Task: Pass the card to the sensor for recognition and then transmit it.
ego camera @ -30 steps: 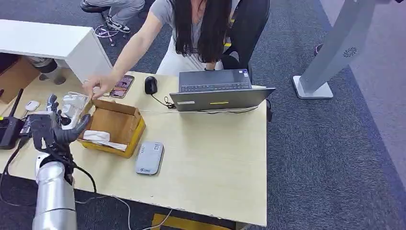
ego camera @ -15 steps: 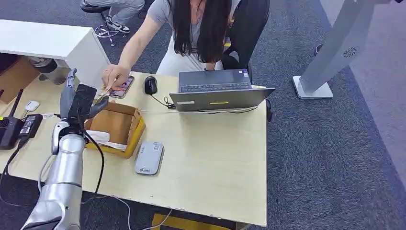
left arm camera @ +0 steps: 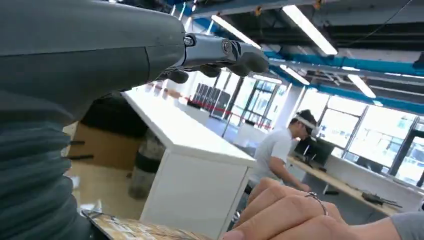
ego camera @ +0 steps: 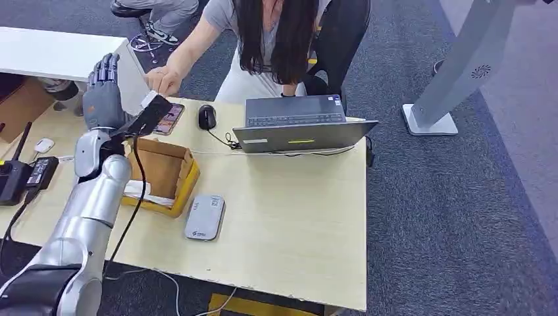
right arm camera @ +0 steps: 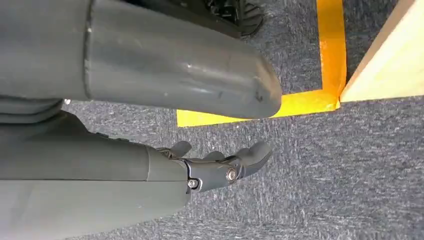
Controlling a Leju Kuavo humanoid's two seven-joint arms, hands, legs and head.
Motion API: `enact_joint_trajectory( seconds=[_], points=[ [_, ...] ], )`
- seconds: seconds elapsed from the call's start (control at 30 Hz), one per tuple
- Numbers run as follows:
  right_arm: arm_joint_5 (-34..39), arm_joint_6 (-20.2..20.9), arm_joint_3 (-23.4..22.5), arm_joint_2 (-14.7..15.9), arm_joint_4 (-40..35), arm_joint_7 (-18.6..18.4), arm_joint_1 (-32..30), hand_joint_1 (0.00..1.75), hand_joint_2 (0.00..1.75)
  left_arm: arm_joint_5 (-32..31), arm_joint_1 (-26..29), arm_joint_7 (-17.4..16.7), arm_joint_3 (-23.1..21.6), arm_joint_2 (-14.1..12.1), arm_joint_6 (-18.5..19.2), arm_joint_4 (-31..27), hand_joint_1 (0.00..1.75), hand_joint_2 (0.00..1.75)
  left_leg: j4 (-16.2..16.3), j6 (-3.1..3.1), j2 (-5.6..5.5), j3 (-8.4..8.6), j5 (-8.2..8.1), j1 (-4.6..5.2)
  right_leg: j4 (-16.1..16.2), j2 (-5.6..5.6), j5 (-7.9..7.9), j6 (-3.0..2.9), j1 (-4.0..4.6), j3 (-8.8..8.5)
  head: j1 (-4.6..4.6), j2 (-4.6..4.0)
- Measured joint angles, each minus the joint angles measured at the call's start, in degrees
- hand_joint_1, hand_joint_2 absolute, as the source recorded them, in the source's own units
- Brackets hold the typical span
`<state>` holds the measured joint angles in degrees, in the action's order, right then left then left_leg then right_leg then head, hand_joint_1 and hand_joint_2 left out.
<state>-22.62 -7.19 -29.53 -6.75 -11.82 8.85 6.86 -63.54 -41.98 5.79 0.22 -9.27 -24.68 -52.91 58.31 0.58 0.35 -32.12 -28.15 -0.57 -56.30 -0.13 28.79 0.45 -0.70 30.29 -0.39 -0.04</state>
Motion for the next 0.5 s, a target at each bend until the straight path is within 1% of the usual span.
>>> enact_joint_trajectory(
  seconds=[0.17, 0.27, 0.33, 0.5],
  points=[
    [-0.8, 0.2, 0.1, -0.2, 0.0, -0.4, 0.2, 0.0, 0.0, -7.2, -3.9, -2.2, -4.8, -1.7, -4.5, 3.6, 0.0, 1.75, 0.0, -0.01, 0.0, -0.02, 0.01, 0.0, 0.0, 0.0, -0.01, -0.02, 0.0, -0.01, 0.02, 0.0],
    [-1.4, 0.3, 0.1, -0.2, 0.0, -0.6, 0.3, 0.0, 0.0, -11.3, -5.3, -3.3, -6.7, -2.3, -7.1, 5.0, 0.0, 1.75, 0.0, -0.01, 0.0, -0.02, 0.01, 0.0, 0.0, 0.0, -0.01, -0.02, 0.0, -0.01, 0.02, 0.0],
    [-1.5, 0.4, 0.1, -0.2, 0.0, -0.6, 0.3, 0.0, 0.0, -12.4, -5.9, -3.8, -7.5, -2.6, -7.9, 5.6, 0.0, 1.75, 0.0, -0.01, 0.0, -0.02, 0.01, 0.0, 0.0, 0.0, -0.01, -0.02, 0.0, 0.0, 0.0, 0.0],
    [-1.6, 0.4, 0.1, -0.3, 0.0, -0.8, 0.4, 0.0, 0.0, -12.9, -6.8, -3.9, -8.3, -2.9, -8.0, 6.6, 0.0, 1.75, 0.0, -0.02, 0.0, -0.02, 0.01, 0.0, 0.0, 0.0, -0.01, -0.02, 0.0, 0.0, 0.0, 0.0]
  ],
)
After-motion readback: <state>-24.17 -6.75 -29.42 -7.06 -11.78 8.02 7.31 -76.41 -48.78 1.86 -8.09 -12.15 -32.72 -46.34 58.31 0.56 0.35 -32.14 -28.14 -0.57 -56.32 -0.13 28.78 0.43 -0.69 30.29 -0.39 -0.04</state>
